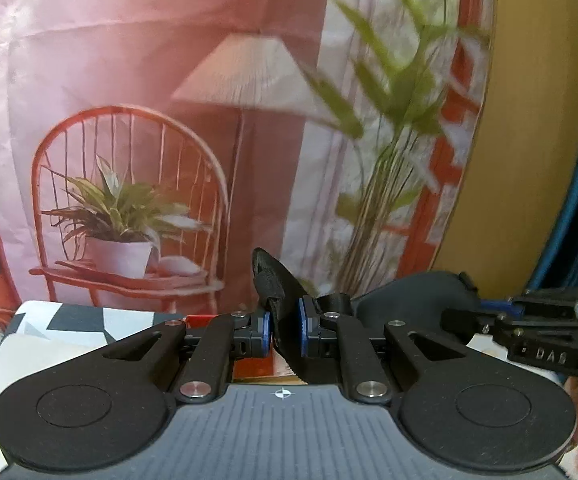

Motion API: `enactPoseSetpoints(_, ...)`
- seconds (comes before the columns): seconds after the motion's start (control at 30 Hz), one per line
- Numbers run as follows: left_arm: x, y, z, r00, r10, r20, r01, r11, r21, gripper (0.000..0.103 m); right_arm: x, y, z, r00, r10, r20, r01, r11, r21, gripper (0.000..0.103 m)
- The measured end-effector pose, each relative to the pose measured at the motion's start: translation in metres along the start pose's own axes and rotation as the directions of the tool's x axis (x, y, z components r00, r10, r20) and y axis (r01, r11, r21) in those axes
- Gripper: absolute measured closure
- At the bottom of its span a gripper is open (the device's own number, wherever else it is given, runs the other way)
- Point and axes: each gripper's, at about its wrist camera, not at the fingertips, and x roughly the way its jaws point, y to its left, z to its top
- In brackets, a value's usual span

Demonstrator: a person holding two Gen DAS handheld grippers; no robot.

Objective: Organize soft objects
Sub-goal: 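Carry the black fabric item with the right gripper over the box, then open the right gripper to drop the black fabric item into the box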

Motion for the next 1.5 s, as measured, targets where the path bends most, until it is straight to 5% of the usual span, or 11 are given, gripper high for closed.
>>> enactPoseSetpoints(0.2,0.063,0.003,-0.014,0.987,0.036,-0.156,-0.025,0.997,0.073,0.089,0.057,-0.011,-0.014,0.991,-0.060,-0.124,0.058,0.998,-0.017,0.087)
enactPoseSetpoints(0.67,0.129,0.005,-0.031,0.938,0.038,-0.343,0.003,0.993,0.119,0.088,0.135,-0.025,-0.035,0.924,-0.094,-0.371,0.097,0.995,-0.011,0.087)
enactPoseSetpoints(1.1,0.136,0.015,-0.034,0.923,0.001,-0.384,0.013,0.999,0.033,0.082,0.157,-0.020,-0.048,0.856,-0.118,-0.503,0.110,0.993,-0.045,0.087)
enactPoseSetpoints(1.3,0.136,0.018,-0.038,0.919,0.000,-0.393,0.000,1.000,0.000,0.071,0.163,-0.021,-0.052,0.830,-0.142,-0.540,0.137,0.989,-0.050,0.087)
enactPoseSetpoints(1.5,0.111,0.019,-0.028,0.959,0.057,-0.276,-0.059,0.998,-0.001,0.035,0.162,-0.022,-0.053,0.813,-0.228,-0.535,0.226,0.972,-0.070,0.085)
